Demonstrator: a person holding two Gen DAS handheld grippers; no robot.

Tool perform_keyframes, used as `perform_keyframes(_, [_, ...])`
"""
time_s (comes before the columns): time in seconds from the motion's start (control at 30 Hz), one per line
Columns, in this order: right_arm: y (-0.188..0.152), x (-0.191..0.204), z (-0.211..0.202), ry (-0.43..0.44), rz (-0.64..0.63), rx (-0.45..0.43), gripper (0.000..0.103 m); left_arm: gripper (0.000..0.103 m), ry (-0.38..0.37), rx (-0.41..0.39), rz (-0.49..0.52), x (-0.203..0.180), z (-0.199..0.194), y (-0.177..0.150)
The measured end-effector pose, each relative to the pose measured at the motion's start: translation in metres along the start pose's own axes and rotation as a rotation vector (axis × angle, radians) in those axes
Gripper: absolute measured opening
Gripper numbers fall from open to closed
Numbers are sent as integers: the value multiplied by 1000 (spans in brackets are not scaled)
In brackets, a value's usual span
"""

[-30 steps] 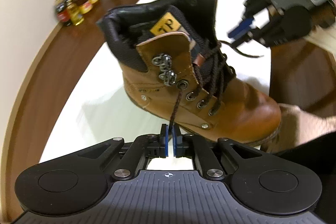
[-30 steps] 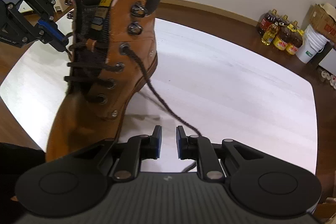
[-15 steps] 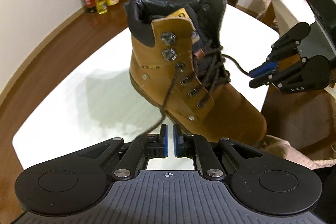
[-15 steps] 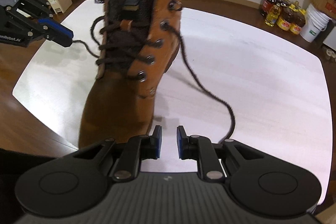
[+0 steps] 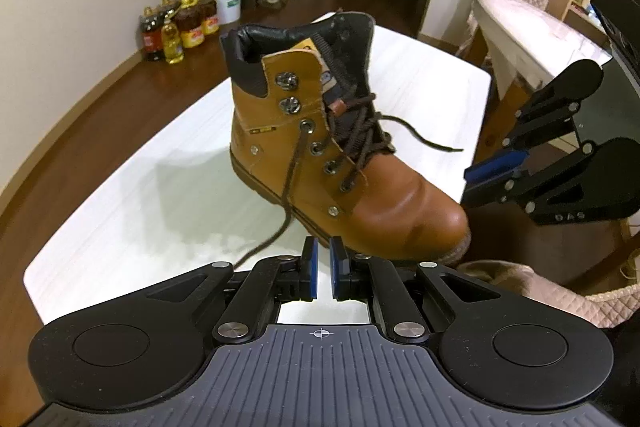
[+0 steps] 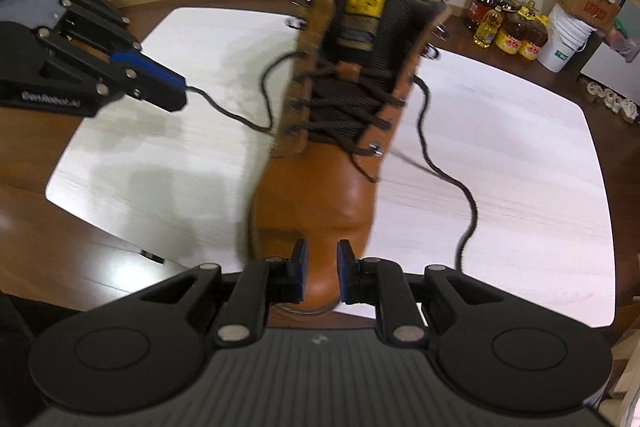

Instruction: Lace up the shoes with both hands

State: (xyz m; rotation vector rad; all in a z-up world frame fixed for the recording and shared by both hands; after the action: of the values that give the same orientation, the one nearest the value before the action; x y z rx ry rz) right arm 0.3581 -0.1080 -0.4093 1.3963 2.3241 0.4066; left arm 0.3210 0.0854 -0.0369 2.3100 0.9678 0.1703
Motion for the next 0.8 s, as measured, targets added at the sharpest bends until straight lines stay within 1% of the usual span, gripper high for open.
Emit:
perform_keyframes(0.1, [0, 16, -5, -4, -19, 8, 17, 7, -5, -10, -9, 1, -4, -6])
perform_keyframes(0.2, [-2, 24, -5, -4, -30, 18, 17, 7, 10, -7, -35, 5, -3, -13])
perform_keyframes(0.37, [-5, 31, -3, 20, -73, 47, 17, 7, 48, 17, -129, 15, 6, -16])
perform_keyframes(0.43, [-4, 30, -1, 27, -90, 49, 17, 7, 70, 19, -150, 16, 12, -15])
perform_keyframes(0.63, [2, 5, 5, 79, -160, 46, 17, 7, 141, 29, -242, 15, 35, -9])
perform_keyframes(0.8, [-2, -31, 19, 165, -219, 48, 17, 7, 257, 41, -394, 11, 54, -10])
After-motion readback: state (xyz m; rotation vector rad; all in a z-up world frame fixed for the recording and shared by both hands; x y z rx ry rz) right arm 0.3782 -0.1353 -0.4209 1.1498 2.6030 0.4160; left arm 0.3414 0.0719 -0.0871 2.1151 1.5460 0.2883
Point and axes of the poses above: each gripper's, at about its wrist camera, not at the fingertips, and z roughly the way its jaws point, x to its left, y to its top, the point moved 10 cm from there along z, roughly the way its jaws point, and after that the axes turned 4 degrees about -z, right-handed, at the moved point
